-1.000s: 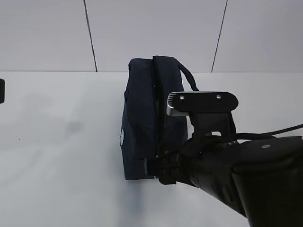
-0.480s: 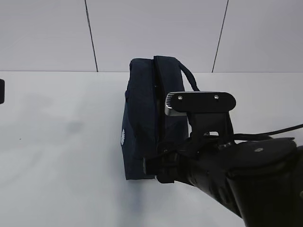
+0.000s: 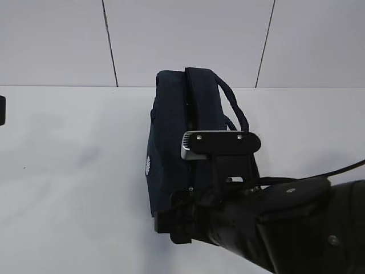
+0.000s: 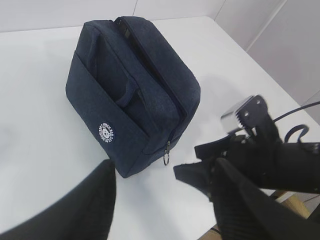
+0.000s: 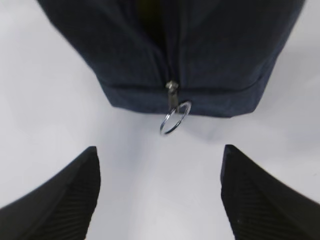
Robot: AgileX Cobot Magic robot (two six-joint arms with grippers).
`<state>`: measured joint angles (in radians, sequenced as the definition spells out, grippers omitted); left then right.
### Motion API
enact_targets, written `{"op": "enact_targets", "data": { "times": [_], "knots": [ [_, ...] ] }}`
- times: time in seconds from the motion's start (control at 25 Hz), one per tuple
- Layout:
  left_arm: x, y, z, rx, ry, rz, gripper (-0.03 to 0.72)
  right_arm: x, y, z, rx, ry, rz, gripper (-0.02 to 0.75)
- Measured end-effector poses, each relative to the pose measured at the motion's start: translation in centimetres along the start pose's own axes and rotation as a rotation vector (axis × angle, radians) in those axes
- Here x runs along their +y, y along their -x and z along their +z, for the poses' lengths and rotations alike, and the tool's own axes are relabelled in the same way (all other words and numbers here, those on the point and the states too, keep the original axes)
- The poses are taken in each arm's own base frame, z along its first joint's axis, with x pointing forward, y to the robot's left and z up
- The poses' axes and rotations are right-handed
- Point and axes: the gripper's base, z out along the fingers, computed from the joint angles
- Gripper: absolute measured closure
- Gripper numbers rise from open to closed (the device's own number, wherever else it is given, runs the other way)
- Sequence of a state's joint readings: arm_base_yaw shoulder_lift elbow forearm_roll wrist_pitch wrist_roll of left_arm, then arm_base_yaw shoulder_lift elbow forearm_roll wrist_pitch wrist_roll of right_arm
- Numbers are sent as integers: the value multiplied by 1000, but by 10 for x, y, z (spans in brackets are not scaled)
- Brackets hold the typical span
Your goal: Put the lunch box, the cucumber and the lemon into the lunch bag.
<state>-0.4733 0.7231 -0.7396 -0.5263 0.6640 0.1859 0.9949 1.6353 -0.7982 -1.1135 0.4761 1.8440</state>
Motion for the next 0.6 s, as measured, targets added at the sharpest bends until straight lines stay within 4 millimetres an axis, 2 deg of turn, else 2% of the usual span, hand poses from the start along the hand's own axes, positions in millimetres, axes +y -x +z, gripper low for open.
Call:
{"op": "enact_targets", "data": {
  "times": [0.2, 0.6],
  "knots": [
    [0, 0, 0, 0, 1, 1, 260, 2, -13, 20, 39, -25, 17, 159],
    [0, 0, 0, 2, 2, 3, 260, 4, -20, 42, -3, -38, 66, 159]
  ]
}}
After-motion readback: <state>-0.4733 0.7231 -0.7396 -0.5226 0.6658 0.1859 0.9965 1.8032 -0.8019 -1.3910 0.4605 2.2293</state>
